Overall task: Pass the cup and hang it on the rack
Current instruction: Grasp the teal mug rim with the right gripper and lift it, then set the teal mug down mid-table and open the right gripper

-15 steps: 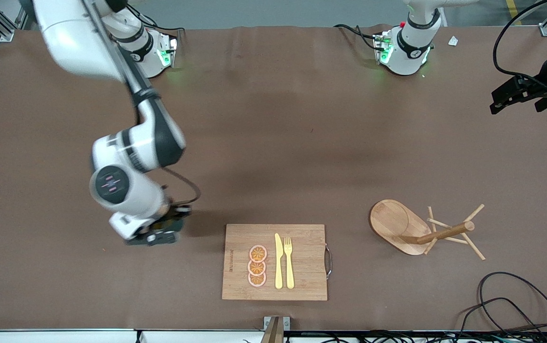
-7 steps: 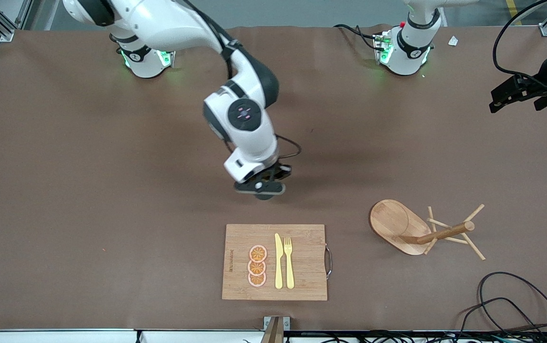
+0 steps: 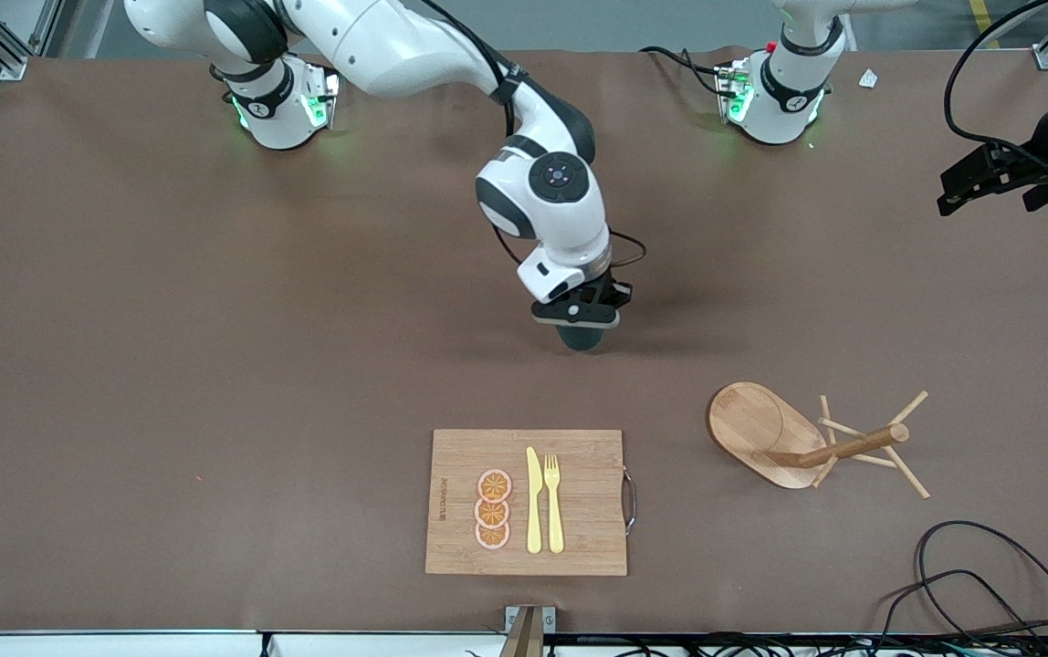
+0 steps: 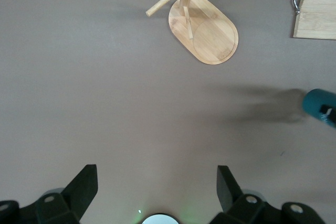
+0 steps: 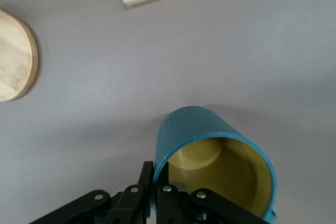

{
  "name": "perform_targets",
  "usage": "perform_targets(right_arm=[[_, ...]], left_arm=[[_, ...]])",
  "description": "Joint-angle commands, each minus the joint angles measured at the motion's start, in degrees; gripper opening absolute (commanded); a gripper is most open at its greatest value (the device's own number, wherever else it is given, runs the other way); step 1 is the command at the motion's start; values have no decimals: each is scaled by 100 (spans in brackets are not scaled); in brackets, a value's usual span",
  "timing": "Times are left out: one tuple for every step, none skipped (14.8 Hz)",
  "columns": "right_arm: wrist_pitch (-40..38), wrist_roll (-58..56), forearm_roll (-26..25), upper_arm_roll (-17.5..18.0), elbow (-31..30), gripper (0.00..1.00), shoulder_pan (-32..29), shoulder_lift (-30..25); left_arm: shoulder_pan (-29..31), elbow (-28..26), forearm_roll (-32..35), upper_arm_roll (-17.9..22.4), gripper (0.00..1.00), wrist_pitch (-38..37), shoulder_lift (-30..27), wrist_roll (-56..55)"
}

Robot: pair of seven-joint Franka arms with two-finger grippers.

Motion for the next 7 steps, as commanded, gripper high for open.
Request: perform_targets(right_arm=[[20, 164, 13, -63, 203, 13, 131, 244], [29, 164, -5, -72, 203, 14, 149, 288], [47, 147, -5, -81, 212, 15, 149, 289], [12, 129, -5, -81, 212, 18, 114, 271], [-67, 103, 4, -81, 212, 23, 53, 210], [-285, 85, 21, -81, 229, 31, -34, 131], [-557, 76, 39, -55, 290, 42, -175, 70]], left_arm=[[24, 60, 29, -7, 100, -50, 10, 64], [24, 78, 29, 2, 100, -50, 1, 91], [42, 95, 29, 19, 100, -50, -7, 108], [59, 87, 29, 63, 100, -59, -16, 126], [77, 87, 21, 72, 100, -59, -8, 152], [77, 87, 29, 72, 100, -59, -7, 144], [77, 87, 29, 72, 100, -59, -7, 144]])
